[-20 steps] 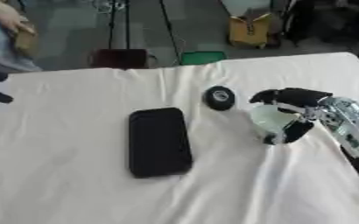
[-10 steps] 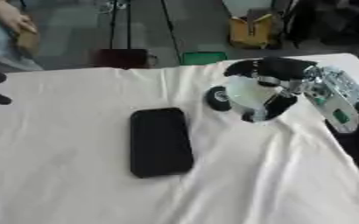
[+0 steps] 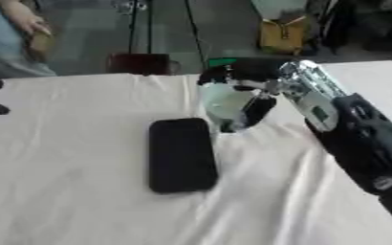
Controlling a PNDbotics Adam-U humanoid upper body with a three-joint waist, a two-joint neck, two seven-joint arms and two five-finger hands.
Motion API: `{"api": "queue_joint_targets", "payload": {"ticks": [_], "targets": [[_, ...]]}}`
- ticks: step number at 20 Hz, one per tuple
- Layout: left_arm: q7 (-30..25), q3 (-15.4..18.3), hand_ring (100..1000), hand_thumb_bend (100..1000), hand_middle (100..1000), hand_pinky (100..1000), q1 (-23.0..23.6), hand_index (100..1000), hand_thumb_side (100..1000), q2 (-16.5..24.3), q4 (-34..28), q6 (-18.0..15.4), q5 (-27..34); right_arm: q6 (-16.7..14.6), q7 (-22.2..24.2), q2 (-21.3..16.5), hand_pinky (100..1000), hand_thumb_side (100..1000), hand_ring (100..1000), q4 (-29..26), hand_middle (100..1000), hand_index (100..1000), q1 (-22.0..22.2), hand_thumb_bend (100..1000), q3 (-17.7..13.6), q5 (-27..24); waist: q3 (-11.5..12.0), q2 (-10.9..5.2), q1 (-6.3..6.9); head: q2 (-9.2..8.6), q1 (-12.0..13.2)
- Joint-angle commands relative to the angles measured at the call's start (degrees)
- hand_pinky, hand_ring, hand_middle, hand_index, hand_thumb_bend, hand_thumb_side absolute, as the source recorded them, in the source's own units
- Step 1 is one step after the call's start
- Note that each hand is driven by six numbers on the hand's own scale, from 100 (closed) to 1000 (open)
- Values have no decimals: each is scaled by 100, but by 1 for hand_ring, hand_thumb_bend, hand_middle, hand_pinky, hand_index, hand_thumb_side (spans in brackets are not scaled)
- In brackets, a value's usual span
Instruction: Pick up objects on the table and place them in the box.
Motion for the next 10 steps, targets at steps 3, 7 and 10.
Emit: {"api": "queue_joint_targets", "payload": {"ticks": [3,7,10], "targets": [[-67,-27,785,176,833,638,-118,899,933,38,-123,10,73,-181,24,267,721,431,827,212,948,991,-170,510,75,193,88,-97,-3,-17,-69],[-118,-75,785,176,833,639,-162,899,933,12,-124,21,101,-273,29,468,720,431,826,293,944,990,-186,503,136,289,143,-89,-7,-9,-86],[-136,-87,784,177,833,638,-195,898,932,-21,-124,27,119,-328,26,607,716,437,821,336,940,985,-200,503,167,354,178,-81,-6,-10,-95]]}}
